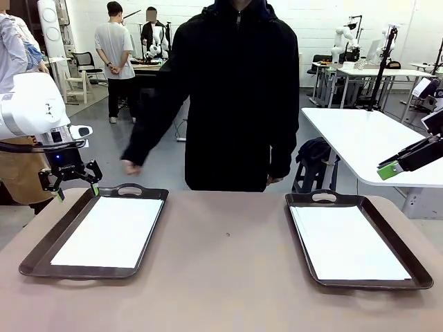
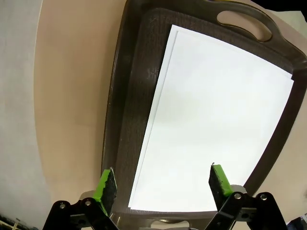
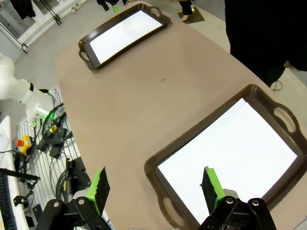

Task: Sort the A4 documents.
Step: Place the A4 Paper in the designated Handle tray.

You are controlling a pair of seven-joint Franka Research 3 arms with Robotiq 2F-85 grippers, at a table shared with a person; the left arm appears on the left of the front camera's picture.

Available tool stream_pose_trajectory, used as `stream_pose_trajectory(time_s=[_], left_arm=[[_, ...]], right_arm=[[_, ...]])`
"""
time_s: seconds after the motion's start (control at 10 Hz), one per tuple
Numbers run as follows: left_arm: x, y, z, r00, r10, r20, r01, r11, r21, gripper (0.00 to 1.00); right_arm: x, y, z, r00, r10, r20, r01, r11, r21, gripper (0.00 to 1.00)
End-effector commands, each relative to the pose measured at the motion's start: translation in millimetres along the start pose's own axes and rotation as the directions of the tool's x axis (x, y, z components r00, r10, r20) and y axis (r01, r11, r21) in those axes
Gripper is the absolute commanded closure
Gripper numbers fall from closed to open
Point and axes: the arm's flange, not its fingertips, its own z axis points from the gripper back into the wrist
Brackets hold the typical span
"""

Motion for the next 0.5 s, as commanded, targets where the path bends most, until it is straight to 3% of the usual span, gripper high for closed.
stream_pose_trajectory(time_s=[0.0, 0.4], left_arm=[[0.3, 1.3, 1.7, 1.0, -0.003, 0.004, 0.003, 1.0, 0.0, 0.0], [0.3, 1.3, 1.7, 1.0, -0.003, 0.004, 0.003, 1.0, 0.0, 0.0]], right_arm=[[-0.3, -0.3, -1.8, 1.0, 0.002, 0.003, -0.002, 1.0, 0.006, 0.0], [-0.3, -0.3, -1.8, 1.0, 0.002, 0.003, -0.002, 1.0, 0.006, 0.0]])
